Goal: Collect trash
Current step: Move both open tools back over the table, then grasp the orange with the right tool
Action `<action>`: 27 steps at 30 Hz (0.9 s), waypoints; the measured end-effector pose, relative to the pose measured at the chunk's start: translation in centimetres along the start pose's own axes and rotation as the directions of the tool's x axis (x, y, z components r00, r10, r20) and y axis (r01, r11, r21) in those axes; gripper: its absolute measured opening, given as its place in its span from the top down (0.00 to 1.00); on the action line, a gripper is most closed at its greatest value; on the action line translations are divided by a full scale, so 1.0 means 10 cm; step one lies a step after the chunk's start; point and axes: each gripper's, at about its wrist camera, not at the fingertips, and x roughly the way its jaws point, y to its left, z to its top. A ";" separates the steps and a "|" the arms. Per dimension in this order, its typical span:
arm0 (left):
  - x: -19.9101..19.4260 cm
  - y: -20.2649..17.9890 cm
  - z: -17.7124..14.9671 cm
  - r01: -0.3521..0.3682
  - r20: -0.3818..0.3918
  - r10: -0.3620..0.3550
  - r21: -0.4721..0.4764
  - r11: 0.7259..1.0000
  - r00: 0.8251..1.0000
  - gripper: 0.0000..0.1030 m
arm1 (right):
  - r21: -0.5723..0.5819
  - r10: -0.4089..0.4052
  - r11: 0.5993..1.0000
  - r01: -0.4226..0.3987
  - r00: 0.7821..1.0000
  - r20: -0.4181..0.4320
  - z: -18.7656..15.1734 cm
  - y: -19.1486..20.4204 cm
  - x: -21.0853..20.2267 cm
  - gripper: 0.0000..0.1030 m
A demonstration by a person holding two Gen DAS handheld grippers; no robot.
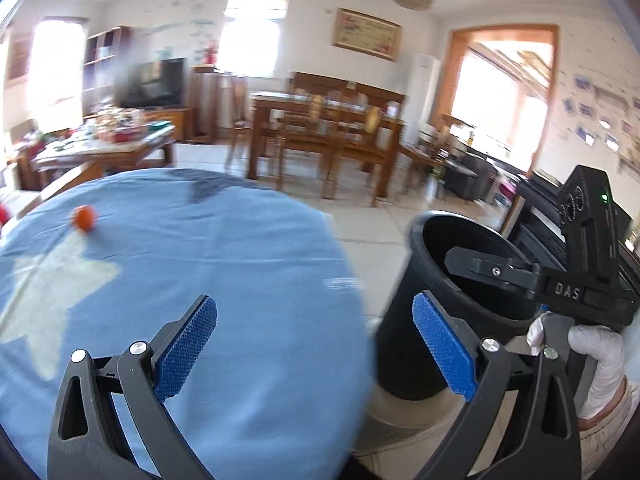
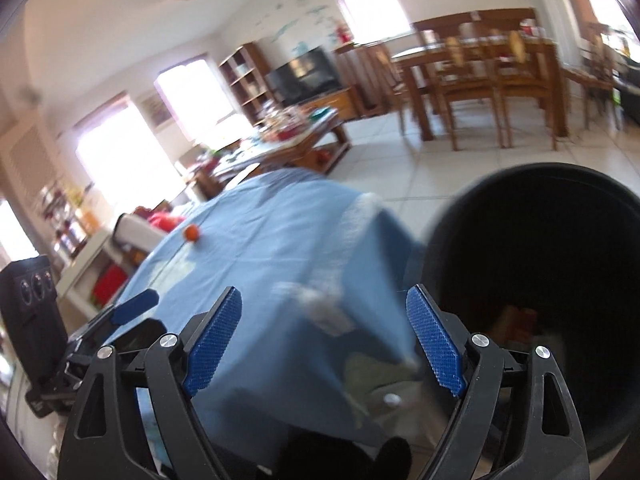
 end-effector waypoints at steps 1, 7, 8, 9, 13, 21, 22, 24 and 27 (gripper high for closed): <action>-0.05 0.11 -0.01 -0.017 0.008 0.018 -0.021 1.000 1.000 0.05 | -0.018 0.013 1.000 -0.013 1.000 -0.009 0.00 0.11 0.09 0.19; -0.33 0.67 -0.06 -0.160 0.059 0.168 -0.115 0.980 0.984 0.05 | -0.143 0.082 0.985 -0.092 0.994 -0.071 0.19 0.87 0.74 0.19; -0.37 0.78 -0.07 -0.182 0.061 0.192 -0.135 0.974 0.980 0.05 | -0.159 0.091 0.982 -0.102 0.993 -0.077 0.21 0.95 0.81 0.19; -0.40 0.88 -0.07 -0.198 0.062 0.209 -0.157 0.968 0.976 0.05 | -0.179 0.098 0.978 -0.111 0.992 -0.085 0.25 1.07 0.92 0.19; -0.48 1.15 -0.08 -0.247 0.070 0.267 -0.221 0.944 0.961 0.05 | -0.245 0.112 0.960 -0.139 0.986 -0.122 0.42 1.50 1.38 0.19; -0.57 1.55 -0.16 -0.300 0.071 0.330 -0.275 0.914 0.941 0.05 | -0.351 0.110 0.920 -0.176 0.973 -0.201 0.71 2.31 2.38 0.19; -0.58 1.61 -0.17 -0.289 0.066 0.321 -0.294 0.911 0.945 0.05 | -0.366 0.101 0.914 -0.175 0.972 -0.213 0.73 2.40 2.52 0.19; -0.60 1.66 -0.19 -0.294 0.058 0.327 -0.311 0.904 0.943 0.05 | -0.383 0.083 0.909 -0.164 0.972 -0.220 0.75 2.51 2.74 0.21; -0.61 1.66 -0.17 -0.332 0.051 0.363 -0.302 0.894 0.930 0.05 | -0.407 0.051 0.902 -0.145 0.971 -0.233 0.80 2.67 3.08 0.24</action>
